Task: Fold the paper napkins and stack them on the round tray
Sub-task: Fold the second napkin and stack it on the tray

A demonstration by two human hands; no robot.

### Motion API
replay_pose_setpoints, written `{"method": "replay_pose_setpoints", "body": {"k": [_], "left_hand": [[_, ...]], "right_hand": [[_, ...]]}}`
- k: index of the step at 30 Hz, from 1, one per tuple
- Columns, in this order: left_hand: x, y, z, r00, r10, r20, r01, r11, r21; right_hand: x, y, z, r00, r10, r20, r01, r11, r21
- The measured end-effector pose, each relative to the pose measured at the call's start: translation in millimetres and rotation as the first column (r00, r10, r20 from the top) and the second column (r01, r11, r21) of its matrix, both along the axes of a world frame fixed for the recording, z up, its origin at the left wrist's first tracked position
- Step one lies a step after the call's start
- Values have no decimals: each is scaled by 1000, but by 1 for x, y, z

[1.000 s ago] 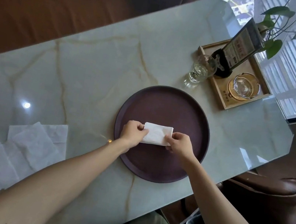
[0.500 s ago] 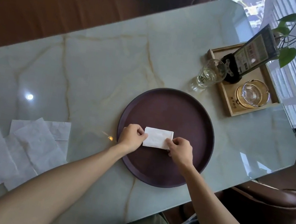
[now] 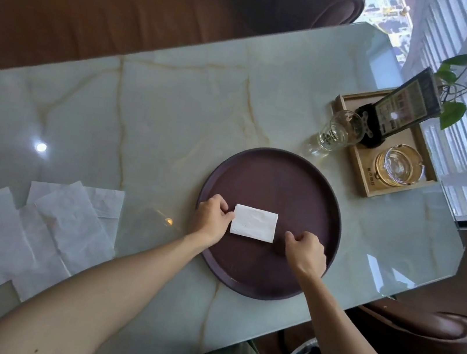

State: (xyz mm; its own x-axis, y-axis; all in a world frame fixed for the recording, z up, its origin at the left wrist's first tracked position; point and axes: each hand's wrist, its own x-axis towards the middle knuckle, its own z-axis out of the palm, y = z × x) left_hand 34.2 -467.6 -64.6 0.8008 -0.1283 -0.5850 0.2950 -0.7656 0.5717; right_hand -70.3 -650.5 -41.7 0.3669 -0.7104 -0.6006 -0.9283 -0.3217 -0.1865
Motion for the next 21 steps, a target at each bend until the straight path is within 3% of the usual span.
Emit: {"method": "replay_pose_setpoints", "body": {"k": [5, 12, 21], "left_hand": [[18, 42, 25, 998, 51, 44, -47, 995, -83], [36, 157, 47, 971, 234, 45, -230, 970, -82], [25, 302, 54, 898, 439, 9, -438, 898, -46]], "right_hand": [[28, 20, 21, 986, 53, 160, -58, 998, 29], [93, 112, 39, 887, 254, 386, -323, 938, 127], [129, 258, 38, 824, 386, 415, -530, 784, 323]]}}
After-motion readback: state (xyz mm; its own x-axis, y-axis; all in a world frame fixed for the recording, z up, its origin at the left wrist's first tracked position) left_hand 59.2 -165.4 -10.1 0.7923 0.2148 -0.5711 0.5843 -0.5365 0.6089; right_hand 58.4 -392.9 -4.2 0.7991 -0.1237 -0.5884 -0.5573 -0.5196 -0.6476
